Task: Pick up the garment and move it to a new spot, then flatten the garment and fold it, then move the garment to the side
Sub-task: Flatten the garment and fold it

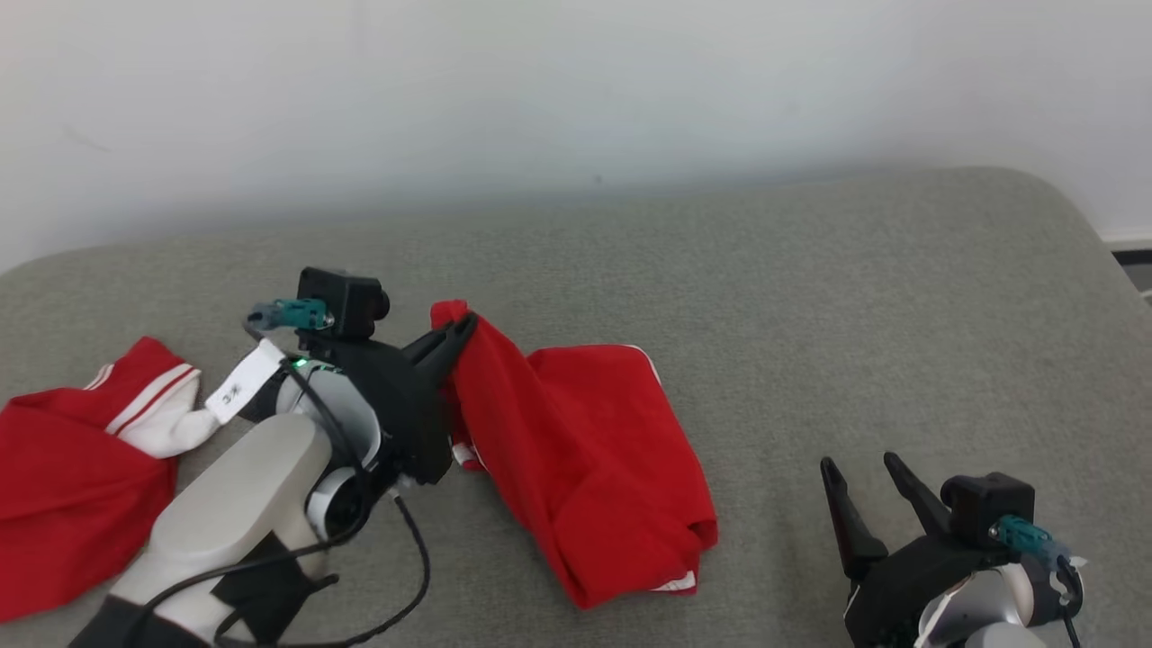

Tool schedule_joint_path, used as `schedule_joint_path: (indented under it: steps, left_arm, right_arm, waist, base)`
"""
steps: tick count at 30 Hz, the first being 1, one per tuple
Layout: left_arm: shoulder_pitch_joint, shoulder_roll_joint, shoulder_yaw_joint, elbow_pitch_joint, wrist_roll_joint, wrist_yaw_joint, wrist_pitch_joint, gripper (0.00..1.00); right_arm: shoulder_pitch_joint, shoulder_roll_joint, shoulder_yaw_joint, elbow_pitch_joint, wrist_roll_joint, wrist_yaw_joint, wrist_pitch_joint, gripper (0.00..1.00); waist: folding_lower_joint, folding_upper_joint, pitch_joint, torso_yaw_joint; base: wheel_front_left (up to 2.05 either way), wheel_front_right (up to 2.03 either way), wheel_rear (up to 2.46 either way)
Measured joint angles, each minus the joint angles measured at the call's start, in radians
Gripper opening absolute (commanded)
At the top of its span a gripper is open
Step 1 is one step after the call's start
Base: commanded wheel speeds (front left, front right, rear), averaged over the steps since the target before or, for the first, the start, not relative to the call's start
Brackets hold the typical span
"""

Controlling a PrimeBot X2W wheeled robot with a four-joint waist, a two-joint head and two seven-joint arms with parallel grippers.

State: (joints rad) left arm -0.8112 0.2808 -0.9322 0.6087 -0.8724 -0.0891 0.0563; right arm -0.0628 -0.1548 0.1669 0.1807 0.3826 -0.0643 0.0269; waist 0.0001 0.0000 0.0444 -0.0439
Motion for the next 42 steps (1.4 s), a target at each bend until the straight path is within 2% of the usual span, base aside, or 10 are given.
schedule_joint_path:
  steps: [8, 13, 14, 15, 16, 22, 31, 42]
  left_arm:
    - [-0.06, -0.057, 0.001, 0.135, 0.0, -0.01, -0.023, 0.0]
    - [-0.113, -0.141, -0.024, 0.192, 0.019, -0.026, -0.053, 0.0]
    - [-0.12, -0.15, -0.024, 0.207, 0.02, -0.026, -0.06, 0.07]
    - [-0.124, -0.155, -0.025, 0.222, 0.02, -0.026, -0.063, 0.48]
    - [-0.125, -0.158, -0.026, 0.235, 0.021, -0.026, -0.071, 1.0]
    - [-0.13, -0.171, -0.041, 0.32, 0.034, -0.034, -0.103, 1.0]
    - [-0.111, -0.17, -0.055, 0.343, 0.035, -0.035, -0.176, 1.0]
    - [-0.054, -0.081, -0.124, 0.322, 0.077, -0.035, -0.211, 1.0]
  right_arm:
    - [-0.048, 0.006, 0.022, -0.002, -0.015, 0.004, 0.005, 1.0]
    - [-0.05, 0.009, 0.031, 0.007, -0.015, 0.004, 0.006, 1.0]
    - [-0.051, 0.011, 0.033, 0.007, -0.016, 0.005, 0.006, 1.0]
    - [-0.052, 0.014, 0.035, 0.007, -0.016, 0.006, 0.006, 1.0]
    - [-0.053, 0.015, 0.037, 0.008, -0.016, 0.008, 0.006, 1.0]
    - [-0.068, 0.012, 0.03, 0.014, -0.016, 0.009, 0.005, 1.0]
    - [-0.049, 0.012, 0.025, 0.043, -0.016, 0.009, -0.007, 1.0]
    - [-0.008, 0.018, 0.038, 0.044, -0.015, 0.012, -0.01, 1.0]
  waist:
    - [0.0001, 0.0, 0.036, -0.051]
    - [0.0001, 0.0001, 0.058, -0.073]
    - [0.0, 0.0, 0.061, -0.076]
    - [0.0001, 0.0, 0.064, -0.078]
    - [0.0001, 0.0001, 0.065, -0.079]
    - [0.0001, 0.0001, 0.065, -0.072]
    - [-0.0001, 0.0, 0.033, -0.035]
    - [-0.0001, 0.0, 0.003, 0.022]
  base:
    - [0.0, 0.0, 0.0]
    - [0.0, 0.0, 0.0]
    - [0.0, 0.0, 0.0]
    - [0.0, 0.0, 0.0]
    - [0.0, 0.0, 0.0]
    - [0.0, 0.0, 0.0]
    - [0.0, 0.0, 0.0]
    - [0.0, 0.0, 0.0]
